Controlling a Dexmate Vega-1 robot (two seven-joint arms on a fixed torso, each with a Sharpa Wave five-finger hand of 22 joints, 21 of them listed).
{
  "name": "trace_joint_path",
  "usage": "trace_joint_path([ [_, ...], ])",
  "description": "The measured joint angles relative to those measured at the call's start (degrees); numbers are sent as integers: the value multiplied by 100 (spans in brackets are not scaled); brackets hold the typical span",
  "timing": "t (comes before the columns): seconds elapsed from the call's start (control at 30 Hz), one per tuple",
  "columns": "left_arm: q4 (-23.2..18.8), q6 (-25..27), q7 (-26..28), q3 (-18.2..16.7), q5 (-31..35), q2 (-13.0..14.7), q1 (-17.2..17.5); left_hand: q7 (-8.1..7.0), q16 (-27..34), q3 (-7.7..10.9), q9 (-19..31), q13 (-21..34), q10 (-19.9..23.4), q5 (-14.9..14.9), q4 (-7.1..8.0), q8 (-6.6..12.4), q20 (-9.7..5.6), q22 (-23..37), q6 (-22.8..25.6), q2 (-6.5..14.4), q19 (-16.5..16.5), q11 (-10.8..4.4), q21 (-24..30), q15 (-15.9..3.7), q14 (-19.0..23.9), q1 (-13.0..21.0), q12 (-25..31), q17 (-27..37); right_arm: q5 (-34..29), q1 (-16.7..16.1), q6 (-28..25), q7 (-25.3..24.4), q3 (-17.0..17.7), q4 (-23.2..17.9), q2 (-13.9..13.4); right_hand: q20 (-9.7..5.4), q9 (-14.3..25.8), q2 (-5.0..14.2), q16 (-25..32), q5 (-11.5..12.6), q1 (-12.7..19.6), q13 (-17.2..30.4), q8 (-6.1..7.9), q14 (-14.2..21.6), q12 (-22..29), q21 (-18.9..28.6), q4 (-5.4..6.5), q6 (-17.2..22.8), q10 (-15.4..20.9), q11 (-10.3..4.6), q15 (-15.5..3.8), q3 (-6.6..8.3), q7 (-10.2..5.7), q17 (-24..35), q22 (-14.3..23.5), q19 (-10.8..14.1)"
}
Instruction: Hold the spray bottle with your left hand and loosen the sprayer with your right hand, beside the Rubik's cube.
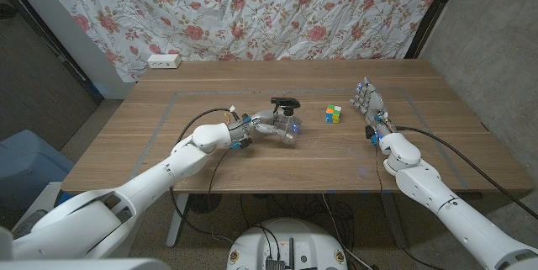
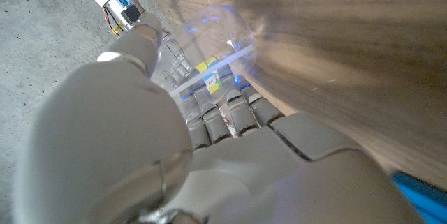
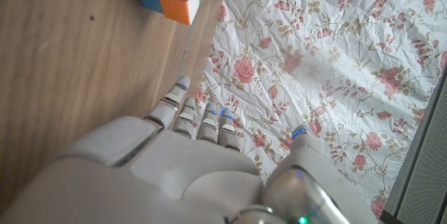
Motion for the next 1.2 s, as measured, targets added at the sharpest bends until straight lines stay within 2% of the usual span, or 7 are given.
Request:
trace_joint_path([
  [0.27, -191, 36, 79, -41, 31, 87, 19, 1, 40, -93, 53, 100, 9, 0, 0, 61, -8, 0, -2, 39, 8, 9, 0, -1, 0, -39, 58, 85, -141, 4, 22, -4, -3, -5, -11, 0, 0, 0, 0, 0, 0, 0, 0, 21, 0, 0, -9, 0, 0, 0, -22, -10, 0, -29, 0, 0],
  [0.37, -244, 100, 186, -50, 88, 112, 21, 1, 44, -117, 80, 136, 9, 0, 24, 105, -8, -1, -3, 47, 8, 9, 0, -1, 0, -46, 87, 113, -200, -6, -1, -20, -25, -184, -135, 0, 0, 0, 0, 0, 0, 0, 0, 21, 0, 0, -41, 0, 0, 0, -22, 8, 0, -29, 0, 0],
  [0.83, -470, 234, 391, -89, 168, 198, 59, 1, 89, -252, 160, 283, 9, 40, 17, 249, -8, -1, -4, 62, 7, 8, -26, -1, 0, -62, 192, 241, -664, -68, -196, -140, -37, -730, -499, 41, 0, 0, 0, 0, 0, 0, 7, -1, 0, 0, -43, 3, 0, 0, 0, 7, -45, -28, 0, -42],
  [0.93, -517, 268, 428, -96, 178, 213, 65, 1, 113, -293, 168, 308, 9, 40, 24, 282, -8, -1, -4, 62, 7, 8, -26, -1, 1, -62, 220, 252, -775, -68, -233, -144, -45, -823, -577, 41, 0, 0, 0, 0, 0, 0, 66, -1, 0, 0, -95, 140, 0, 0, 0, 15, -135, -29, 0, -42],
  [1.03, -553, 311, 472, -102, 193, 222, 69, 4, 133, -331, 186, 333, 9, 40, 31, 293, -8, -1, -2, 62, 7, 9, -26, -1, 1, -62, 245, 272, -879, -61, -261, -139, -54, -904, -656, 41, 0, 0, 0, 0, 0, 0, 67, -1, 0, 0, -95, 198, 0, 0, 0, 15, -134, -37, 0, -42],
  [1.2, -643, 366, 539, -114, 215, 246, 75, 34, 133, -367, 213, 387, 41, 40, 38, 358, -8, -2, 29, 62, 7, 40, -26, -1, 0, -62, 286, 321, -1078, -16, -331, -88, -66, -1042, -790, 41, -1, 48, 0, 0, 48, 0, 126, -1, 0, 0, -181, 353, 0, 0, 0, 57, -147, -56, 0, -42],
])
